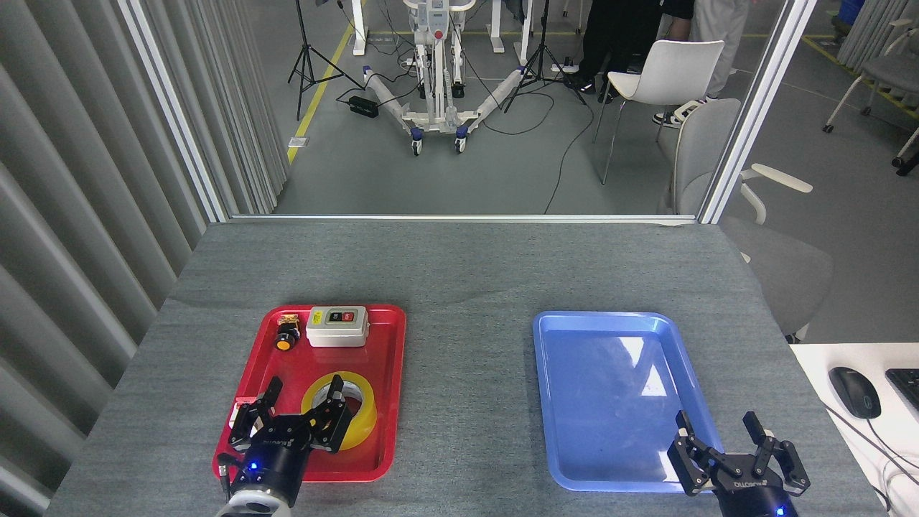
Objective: Place and move tape with both arms
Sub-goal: 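Move the left gripper over the yellow tape roll in the red tray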
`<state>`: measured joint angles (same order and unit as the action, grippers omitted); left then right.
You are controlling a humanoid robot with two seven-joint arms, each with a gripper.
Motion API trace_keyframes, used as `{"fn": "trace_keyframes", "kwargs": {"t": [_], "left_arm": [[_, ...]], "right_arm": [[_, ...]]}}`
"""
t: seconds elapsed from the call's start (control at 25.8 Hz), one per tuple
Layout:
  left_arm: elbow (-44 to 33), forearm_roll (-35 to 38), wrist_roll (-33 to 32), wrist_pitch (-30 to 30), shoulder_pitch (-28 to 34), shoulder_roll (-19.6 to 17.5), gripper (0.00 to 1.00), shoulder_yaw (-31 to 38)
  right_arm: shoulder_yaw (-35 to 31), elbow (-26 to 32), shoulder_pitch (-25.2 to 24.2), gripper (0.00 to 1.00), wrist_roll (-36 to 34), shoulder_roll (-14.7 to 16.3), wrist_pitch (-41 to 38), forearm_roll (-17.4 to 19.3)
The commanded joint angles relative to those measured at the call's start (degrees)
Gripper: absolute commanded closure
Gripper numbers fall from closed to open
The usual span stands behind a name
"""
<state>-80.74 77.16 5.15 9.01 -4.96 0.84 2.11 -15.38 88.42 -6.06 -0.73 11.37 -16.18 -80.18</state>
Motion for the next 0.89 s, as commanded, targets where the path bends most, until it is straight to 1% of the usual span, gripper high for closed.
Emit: {"fn": "trace_keyframes", "kwargs": {"t": [0.0,0.19,0.39,0.5,0.58,0.7,0.77,0.85], "left_arm": [[1.9,-0.3,-0.7,0.0,-2.8,-0.1,0.0,0.0],[1.6,-1.2,-1.9,0.0,-3.4,-0.3,0.0,0.0],[1.6,-7.2,-7.1,0.0,-5.6,-0.5,0.0,0.0],[2.3,-11.6,-8.8,-0.1,-6.0,-2.0,0.0,0.3],[2.5,-13.3,-9.8,0.0,-6.4,-2.6,0.0,0.3],[3.0,-13.4,-12.6,0.0,-7.9,-2.8,0.0,0.3],[2.9,-13.5,-13.3,0.8,-8.5,-3.3,0.0,0.5],[3.0,-13.5,-13.3,2.7,-9.1,-5.3,0.0,0.5]], "right_arm": [[-0.1,0.0,0.0,0.0,-0.3,-0.2,0.1,-0.1],[-0.1,0.1,0.3,0.0,-0.3,-0.2,0.1,-0.1],[0.0,0.1,0.5,0.0,-0.6,-0.2,0.1,-0.1],[0.0,0.1,0.6,0.0,-0.6,-0.2,0.2,-0.2],[0.1,0.1,0.7,0.0,-0.6,-0.2,0.2,-0.2],[0.2,0.1,0.7,0.0,-0.6,-0.3,0.2,-0.2],[0.3,0.1,0.7,0.0,-0.6,-0.3,0.2,-0.2],[0.3,0.1,0.6,0.0,-0.6,-0.3,0.2,-0.2]]}}
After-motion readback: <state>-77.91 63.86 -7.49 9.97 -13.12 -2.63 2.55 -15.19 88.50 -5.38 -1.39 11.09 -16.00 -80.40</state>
